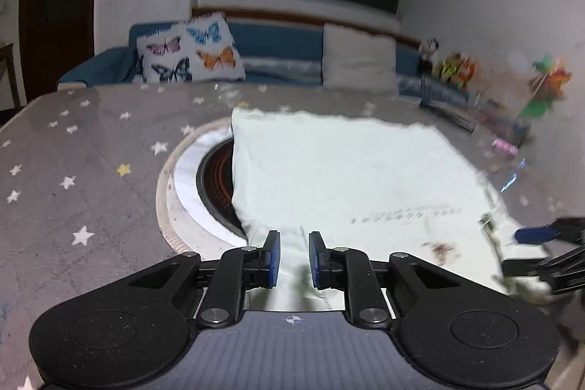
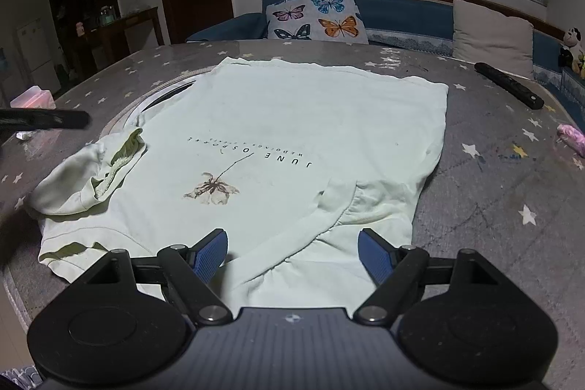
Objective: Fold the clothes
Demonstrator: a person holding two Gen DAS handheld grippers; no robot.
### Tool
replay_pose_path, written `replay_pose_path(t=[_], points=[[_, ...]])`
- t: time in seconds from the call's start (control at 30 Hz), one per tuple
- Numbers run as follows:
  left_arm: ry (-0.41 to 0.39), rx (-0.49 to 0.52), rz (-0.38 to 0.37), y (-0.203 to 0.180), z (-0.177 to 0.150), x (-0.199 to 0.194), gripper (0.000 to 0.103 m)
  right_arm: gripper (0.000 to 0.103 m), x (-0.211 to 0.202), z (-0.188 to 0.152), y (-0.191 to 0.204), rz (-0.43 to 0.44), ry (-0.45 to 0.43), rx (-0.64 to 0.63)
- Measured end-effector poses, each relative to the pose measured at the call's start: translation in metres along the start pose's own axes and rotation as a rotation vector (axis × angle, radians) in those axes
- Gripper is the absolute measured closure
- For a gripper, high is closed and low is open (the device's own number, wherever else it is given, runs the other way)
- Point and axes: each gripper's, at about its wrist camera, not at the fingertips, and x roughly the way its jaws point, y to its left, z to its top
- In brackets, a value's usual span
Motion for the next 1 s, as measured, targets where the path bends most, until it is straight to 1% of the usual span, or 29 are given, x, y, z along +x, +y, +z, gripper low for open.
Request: replay_pose_path(t=[0.1, 0.17, 0.3, 0.4, 0.5, 0.6, 0.7, 0.83, 1.0], points=[[0.027, 0.036, 0.018, -0.004, 0.000, 0.017, 0.085, 0.023, 0.000, 0.000, 0.000, 0.000, 0.001, 0.003], [0.042, 0.066, 0.047, -0.007, 0.001, 0.027, 0.085, 0.023, 0.001, 0.000, 0.000, -0.001, 0.004, 0.005], [0.075, 0.076, 0.101, -0.006, -0.003, 0.043, 0.085, 0.022, 0.002, 0.001, 0.000, -0.001, 0.007, 0.006], [0.068, 0.056, 0.107, -0.003, -0.004, 0.042, 0.085, 0.022, 0.002, 0.001, -0.001, 0.002, 0.007, 0.009], [0.040, 0.054, 0.111, -0.003, 0.002, 0.037, 0.084, 0.022, 0.002, 0.000, -0.001, 0.003, 0.008, 0.009], [0.053, 0.090, 0.129, -0.006, 0.003, 0.044, 0.084, 0.022, 0.003, 0.001, -0.001, 0.002, 0.008, 0.009], [0.070, 0.083, 0.143, -0.002, 0.002, 0.049, 0.083, 0.022, 0.002, 0.001, -0.001, 0.002, 0.005, 0.012], [0.033, 0.075, 0.126, 0.002, -0.001, 0.029, 0.083, 0.022, -0.004, 0.001, -0.001, -0.001, -0.004, 0.006], [-0.003, 0.130, 0.083, -0.001, -0.019, -0.004, 0.084, 0.022, -0.011, 0.002, -0.002, -0.006, -0.012, -0.006]])
